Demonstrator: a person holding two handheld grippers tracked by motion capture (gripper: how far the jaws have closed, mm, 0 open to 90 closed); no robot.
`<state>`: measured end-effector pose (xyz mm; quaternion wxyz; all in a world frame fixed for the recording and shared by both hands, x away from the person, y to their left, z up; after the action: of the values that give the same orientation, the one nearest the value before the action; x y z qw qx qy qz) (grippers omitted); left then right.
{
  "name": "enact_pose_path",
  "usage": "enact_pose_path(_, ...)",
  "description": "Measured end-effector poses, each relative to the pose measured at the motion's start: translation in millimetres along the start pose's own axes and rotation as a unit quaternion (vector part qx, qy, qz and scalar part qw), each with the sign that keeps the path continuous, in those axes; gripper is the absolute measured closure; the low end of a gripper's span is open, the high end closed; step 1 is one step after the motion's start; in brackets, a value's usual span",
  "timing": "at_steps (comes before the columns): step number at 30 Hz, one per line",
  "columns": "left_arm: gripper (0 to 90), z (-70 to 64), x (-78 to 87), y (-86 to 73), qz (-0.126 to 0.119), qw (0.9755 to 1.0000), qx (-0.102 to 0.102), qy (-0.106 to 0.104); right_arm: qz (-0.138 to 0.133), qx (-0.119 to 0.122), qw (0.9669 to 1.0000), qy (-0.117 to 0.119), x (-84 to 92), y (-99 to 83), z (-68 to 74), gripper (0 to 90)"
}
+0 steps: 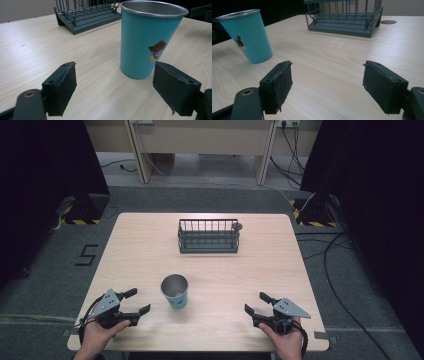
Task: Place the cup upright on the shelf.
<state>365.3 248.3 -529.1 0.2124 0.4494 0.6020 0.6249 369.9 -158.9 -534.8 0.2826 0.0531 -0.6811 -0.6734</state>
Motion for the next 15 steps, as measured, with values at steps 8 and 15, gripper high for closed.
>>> enact_pose_path(8, 18.3, 1.8, 6.0, 6.8, 0.002, 1.0, -0.003, 0.0, -0.005, 0.027, 0.9988, 0.04, -6.6, 17.0, 24.3, 20.3)
enact_pose_path(15, 18.4, 4.0, 7.5, 15.8, -0.005, 1.0, -0.006, 0.0, -0.004, 0.045, 0.9969, 0.064, -21.0, 26.3, 44.7, 20.1)
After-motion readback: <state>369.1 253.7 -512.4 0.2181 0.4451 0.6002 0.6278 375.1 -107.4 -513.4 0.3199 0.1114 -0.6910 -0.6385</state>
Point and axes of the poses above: each handheld gripper's, and its own axes: x roughly backward along the jaws, y roughly out of its top, z roughly to its left, the point moved 8 cm from there along -x, roughly forward along the jaws, and after that the axes turned 13 degrees about -y, right-handed, at the moved point
